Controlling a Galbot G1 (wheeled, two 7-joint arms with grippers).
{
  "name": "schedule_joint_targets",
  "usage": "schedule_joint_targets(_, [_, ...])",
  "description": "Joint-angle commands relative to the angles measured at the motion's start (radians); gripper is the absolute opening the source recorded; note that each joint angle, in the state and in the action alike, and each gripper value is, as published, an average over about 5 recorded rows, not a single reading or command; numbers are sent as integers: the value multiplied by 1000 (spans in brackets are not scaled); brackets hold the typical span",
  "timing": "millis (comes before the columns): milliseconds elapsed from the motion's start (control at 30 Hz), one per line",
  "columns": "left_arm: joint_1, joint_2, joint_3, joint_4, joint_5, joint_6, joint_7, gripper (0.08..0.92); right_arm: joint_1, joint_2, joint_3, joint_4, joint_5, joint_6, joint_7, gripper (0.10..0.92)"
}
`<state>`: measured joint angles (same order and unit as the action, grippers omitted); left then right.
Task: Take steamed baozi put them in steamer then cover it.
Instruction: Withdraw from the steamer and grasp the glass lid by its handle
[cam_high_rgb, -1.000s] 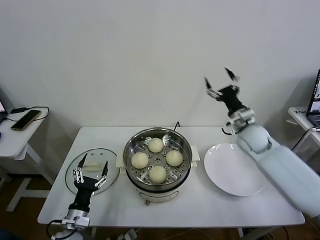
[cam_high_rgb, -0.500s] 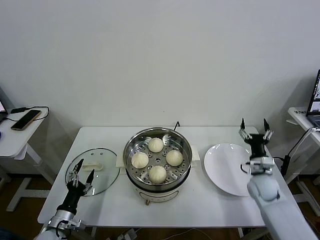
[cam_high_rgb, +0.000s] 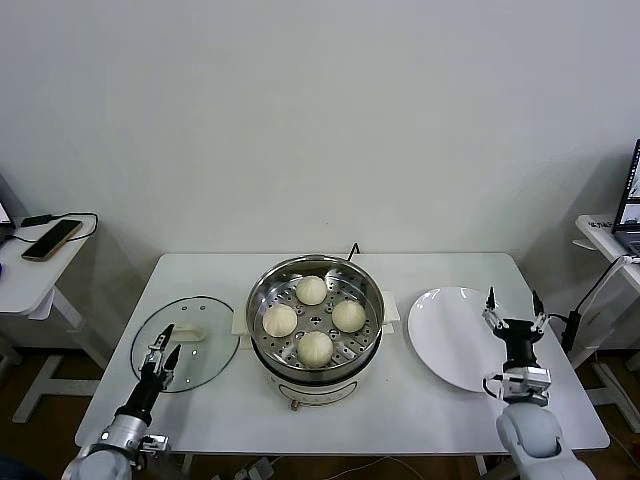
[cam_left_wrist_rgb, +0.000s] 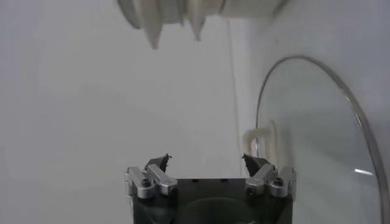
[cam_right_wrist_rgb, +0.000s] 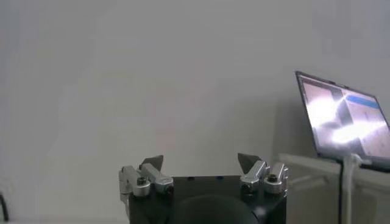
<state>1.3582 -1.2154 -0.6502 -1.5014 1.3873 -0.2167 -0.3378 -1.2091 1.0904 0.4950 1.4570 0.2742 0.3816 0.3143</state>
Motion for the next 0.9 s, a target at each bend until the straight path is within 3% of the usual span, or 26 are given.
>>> schedule_joint_targets(33, [-98,-4,11,110,129,24,-30,823,-76,36,49,6,-45,4,-11,823])
schedule_joint_targets(467, [-181,-9,37,201,137,54,-17,823,-93,48,65,22,-66,3,-13,823])
schedule_joint_targets(900, [-219,-29,55,211,125,99,1,823,-91,58,65,14,-81,5,-17,823])
